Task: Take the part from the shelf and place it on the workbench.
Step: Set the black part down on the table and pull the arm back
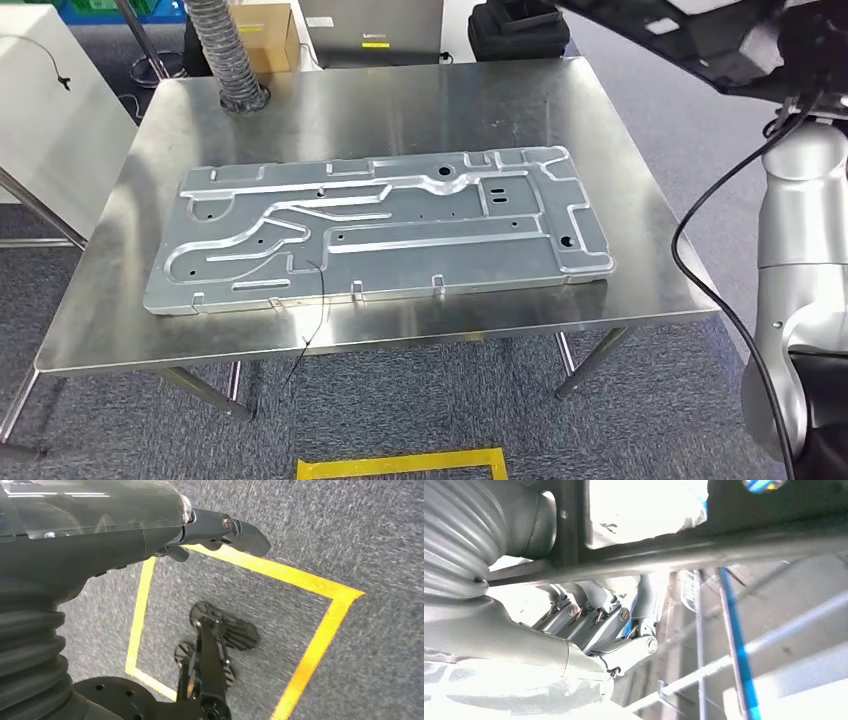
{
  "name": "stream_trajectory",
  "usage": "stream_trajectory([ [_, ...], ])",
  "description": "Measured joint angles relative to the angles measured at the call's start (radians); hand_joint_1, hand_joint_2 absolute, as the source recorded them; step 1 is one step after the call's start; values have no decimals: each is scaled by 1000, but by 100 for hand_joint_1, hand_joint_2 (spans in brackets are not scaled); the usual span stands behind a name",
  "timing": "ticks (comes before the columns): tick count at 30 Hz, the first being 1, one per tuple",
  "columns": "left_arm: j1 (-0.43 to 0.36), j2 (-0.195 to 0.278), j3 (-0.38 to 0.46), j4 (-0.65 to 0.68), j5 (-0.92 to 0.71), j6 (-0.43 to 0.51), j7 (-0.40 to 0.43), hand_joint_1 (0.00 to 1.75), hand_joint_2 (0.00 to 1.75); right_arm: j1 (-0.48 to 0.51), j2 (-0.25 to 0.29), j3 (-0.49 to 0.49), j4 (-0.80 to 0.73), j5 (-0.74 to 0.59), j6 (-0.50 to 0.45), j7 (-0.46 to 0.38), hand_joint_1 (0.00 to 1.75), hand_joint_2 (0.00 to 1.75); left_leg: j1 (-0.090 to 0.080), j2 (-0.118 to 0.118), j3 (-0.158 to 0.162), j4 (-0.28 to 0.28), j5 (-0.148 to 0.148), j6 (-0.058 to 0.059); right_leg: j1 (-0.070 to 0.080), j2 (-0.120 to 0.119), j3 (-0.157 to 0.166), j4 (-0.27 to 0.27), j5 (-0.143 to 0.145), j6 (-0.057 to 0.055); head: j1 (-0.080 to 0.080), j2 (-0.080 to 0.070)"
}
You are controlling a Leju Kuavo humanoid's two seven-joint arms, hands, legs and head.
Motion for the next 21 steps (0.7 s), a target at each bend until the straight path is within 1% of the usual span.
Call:
stream_trajectory([
  [2,-2,0,-2,0,-3,0,0,0,175,-15,-6,-3,38,39,3,5,175,175,1,1,3,-11,2,10,-3,0,-5,8,-9,11,0,0],
  [3,-2,0,-3,0,-6,-1,-1,0,175,-27,-7,-2,61,63,3,6,175,175,3,2,5,-16,4,15,-4,1,-17,32,-25,15,0,0],
  [4,-3,0,-4,0,-8,-1,-2,0,175,-41,-7,0,90,90,2,7,175,175,4,3,7,-21,6,20,-5,2,-38,78,-49,17,0,0],
  [6,-7,0,-7,0,-15,-4,-6,0,175,-64,-7,7,151,149,0,10,175,175,2,3,8,-21,5,25,-4,4,-106,210,-100,19,0,0],
  [7,-8,0,-9,0,-19,-6,-9,0,175,-68,-5,16,181,183,-2,12,175,175,2,2,9,-20,4,26,-4,4,-135,262,-111,20,0,0],
  [8,-9,0,-12,0,-23,-9,-13,0,175,-69,-2,28,209,218,-5,14,175,175,2,2,10,-19,3,27,-4,5,-150,282,-104,20,0,0],
  [9,-10,0,-16,0,-27,-12,-16,0,175,-71,4,43,236,251,-9,16,175,175,2,1,11,-17,2,26,-5,5,-147,261,-78,19,0,0],
  [10,-11,0,-19,0,-31,-15,-19,0,175,-74,13,62,264,280,-17,19,175,175,2,1,13,-15,-1,24,-5,5,-125,203,-39,18,0,0],
  [11,-13,0,-22,0,-34,-16,-22,0,175,-79,25,81,292,303,-27,21,175,175,1,1,14,-13,-3,22,-5,5,-95,133,-4,15,0,0],
  [12,-16,0,-25,0,-37,-16,-24,0,175,-84,39,99,321,319,-38,22,175,175,0,1,13,-9,-6,18,-3,5,-69,70,21,12,0,0],
  [13,-18,0,-26,0,-39,-16,-26,0,175,-89,54,117,348,332,-50,24,175,175,-1,1,11,-8,-8,14,-1,6,-52,29,34,8,0,0],
  [14,-20,-1,-27,0,-40,-16,-27,0,175,-92,69,132,373,343,-60,27,175,175,-2,1,9,-7,-8,10,1,7,-46,13,34,3,0,0],
  [15,-21,-1,-28,0,-42,-15,-28,0,175,-94,84,147,396,355,-68,31,175,175,-3,1,9,-8,-7,5,3,8,-46,9,33,-2,0,0],
  [16,-21,-1,-28,0,-44,-14,-30,0,175,-94,98,160,415,367,-74,36,175,175,-3,2,9,-9,-8,0,2,8,-45,8,35,-8,0,0],
  [17,-21,-1,-29,0,-46,-13,-32,0,175,-96,115,175,433,380,-79,42,175,175,-2,2,7,-4,-14,-6,0,8,-43,5,36,-14,0,0],
  [18,-21,-1,-29,0,-48,-11,-35,0,175,-97,133,188,449,393,-83,48,175,175,-1,2,0,17,-28,-12,-1,8,-40,2,36,-20,0,0],
  [19,-21,-2,-30,0,-50,-9,-37,0,175,-98,152,201,465,405,-89,56,175,175,-1,2,-18,57,-52,-17,-3,8,-38,0,37,-25,0,0],
  [20,-21,-2,-30,0,-51,-7,-39,0,175,-99,173,214,481,417,-95,65,175,175,1,2,-45,116,-80,-21,-3,8,-36,-1,36,-29,0,0],
  [21,-20,-2,-30,0,-50,-6,-41,0,175,-99,192,225,497,427,-101,74,175,175,2,2,-79,186,-109,-24,-2,9,-36,-1,35,-31,0,0],
])
